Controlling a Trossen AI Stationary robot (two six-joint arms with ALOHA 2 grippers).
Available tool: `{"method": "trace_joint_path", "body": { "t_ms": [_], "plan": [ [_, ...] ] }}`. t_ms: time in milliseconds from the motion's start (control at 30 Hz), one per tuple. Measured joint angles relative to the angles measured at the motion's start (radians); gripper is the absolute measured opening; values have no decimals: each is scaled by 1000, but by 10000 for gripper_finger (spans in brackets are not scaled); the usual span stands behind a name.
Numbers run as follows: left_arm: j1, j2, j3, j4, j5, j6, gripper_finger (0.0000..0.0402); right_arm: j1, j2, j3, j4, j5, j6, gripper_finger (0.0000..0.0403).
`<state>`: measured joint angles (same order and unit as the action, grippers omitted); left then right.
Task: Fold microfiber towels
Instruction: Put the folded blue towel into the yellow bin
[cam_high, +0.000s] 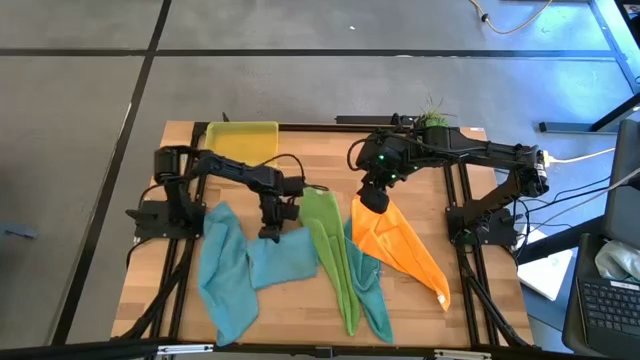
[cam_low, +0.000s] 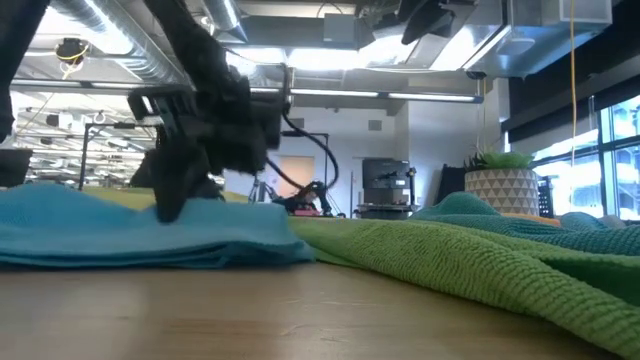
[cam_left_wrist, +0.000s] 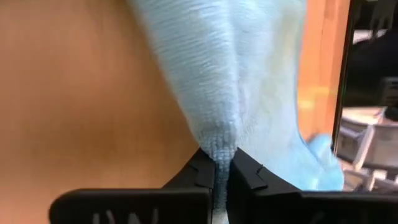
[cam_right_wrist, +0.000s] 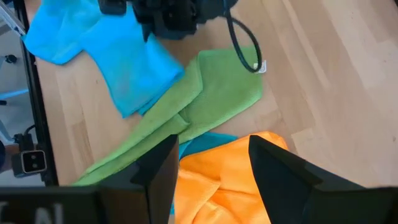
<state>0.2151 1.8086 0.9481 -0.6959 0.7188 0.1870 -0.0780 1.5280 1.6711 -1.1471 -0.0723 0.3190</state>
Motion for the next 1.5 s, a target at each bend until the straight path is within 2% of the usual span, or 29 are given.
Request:
{"method": "trace_joint_path", "body": {
  "t_ms": [233, 433, 633, 800, 1100, 1300, 1500],
  "plan": [
    [90, -154, 0, -200, -126, 57, 1, -20, 0, 0, 6, 1, -114, 197],
    [208, -261, 0, -335, -305, 63, 1, -61, 0, 0, 15, 1, -219, 197],
    [332, -357, 0, -370, -490, 63, 0, -102, 0, 0, 14, 1, -292, 197],
    [427, -416, 14, -409, -564, 137, 0, -136, 0, 0, 19, 1, -346, 197],
    [575, -416, 145, -472, -726, 390, 0, -238, 0, 0, 128, 1, -297, 197],
    [702, -379, 188, -468, -744, 590, 0, -272, 0, 0, 188, -5, -272, 197],
    [790, -322, 188, -417, -778, 655, 0, -286, 0, 0, 196, -8, -267, 197]
  ]
}}
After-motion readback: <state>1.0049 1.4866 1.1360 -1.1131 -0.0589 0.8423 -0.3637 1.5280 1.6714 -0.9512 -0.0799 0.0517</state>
